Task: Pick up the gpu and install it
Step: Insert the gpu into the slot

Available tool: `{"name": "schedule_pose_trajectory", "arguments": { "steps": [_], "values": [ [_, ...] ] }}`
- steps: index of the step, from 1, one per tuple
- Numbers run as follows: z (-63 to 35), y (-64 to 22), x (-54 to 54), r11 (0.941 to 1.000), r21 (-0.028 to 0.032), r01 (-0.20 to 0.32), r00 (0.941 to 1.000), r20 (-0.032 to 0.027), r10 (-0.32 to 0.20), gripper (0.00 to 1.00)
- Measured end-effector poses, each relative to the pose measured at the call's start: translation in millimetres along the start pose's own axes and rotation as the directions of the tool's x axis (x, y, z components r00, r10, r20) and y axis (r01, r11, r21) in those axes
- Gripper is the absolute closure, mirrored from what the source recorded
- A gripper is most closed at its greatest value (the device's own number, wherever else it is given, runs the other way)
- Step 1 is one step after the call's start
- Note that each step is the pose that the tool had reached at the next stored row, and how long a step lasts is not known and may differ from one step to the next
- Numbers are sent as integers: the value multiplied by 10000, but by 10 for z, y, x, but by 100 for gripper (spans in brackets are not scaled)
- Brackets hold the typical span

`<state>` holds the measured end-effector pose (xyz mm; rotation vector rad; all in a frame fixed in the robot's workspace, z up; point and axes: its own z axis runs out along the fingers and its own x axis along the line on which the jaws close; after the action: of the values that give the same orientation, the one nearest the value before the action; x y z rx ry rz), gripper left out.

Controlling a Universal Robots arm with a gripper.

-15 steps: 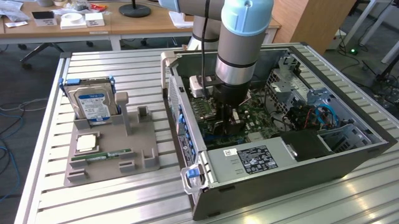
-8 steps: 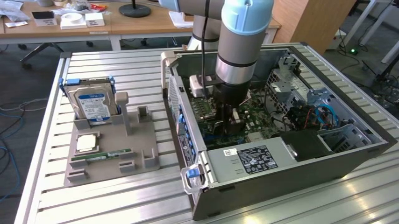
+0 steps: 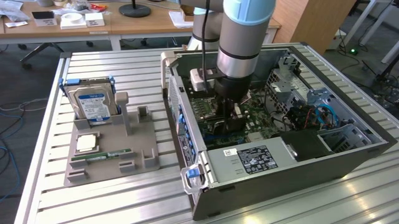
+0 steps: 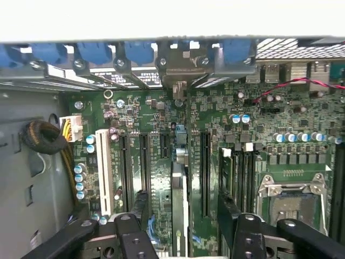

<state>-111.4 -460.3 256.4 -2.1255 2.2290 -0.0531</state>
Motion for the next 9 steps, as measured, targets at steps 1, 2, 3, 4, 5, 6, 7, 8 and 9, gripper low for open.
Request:
{"name": "schedule_pose_trajectory", "arguments": {
  "steps": [1, 2, 3, 4, 5, 6, 7, 8, 9],
  "values": [
    [-26, -2, -1, 10000, 0, 0, 10000, -1, 0, 37],
    [-48, -4, -1, 10000, 0, 0, 10000, -1, 0, 37],
    [-73, -5, -2, 10000, 0, 1, 10000, 0, -1, 37],
    [-98, -7, -3, 10000, 0, 1, 10000, -1, -1, 37],
    [-124, -9, -3, 10000, 0, 0, 10000, -1, 0, 37],
    [-151, -10, -4, 10000, 0, 1, 10000, -1, -1, 37],
    [-175, -12, -5, 10000, 0, 1, 10000, -2, -1, 37],
    [-199, -14, -5, 10000, 0, 1, 10000, -3, -1, 37],
    [-222, -15, -7, 10000, 0, 1, 10000, -5, -1, 37]
  ]
}}
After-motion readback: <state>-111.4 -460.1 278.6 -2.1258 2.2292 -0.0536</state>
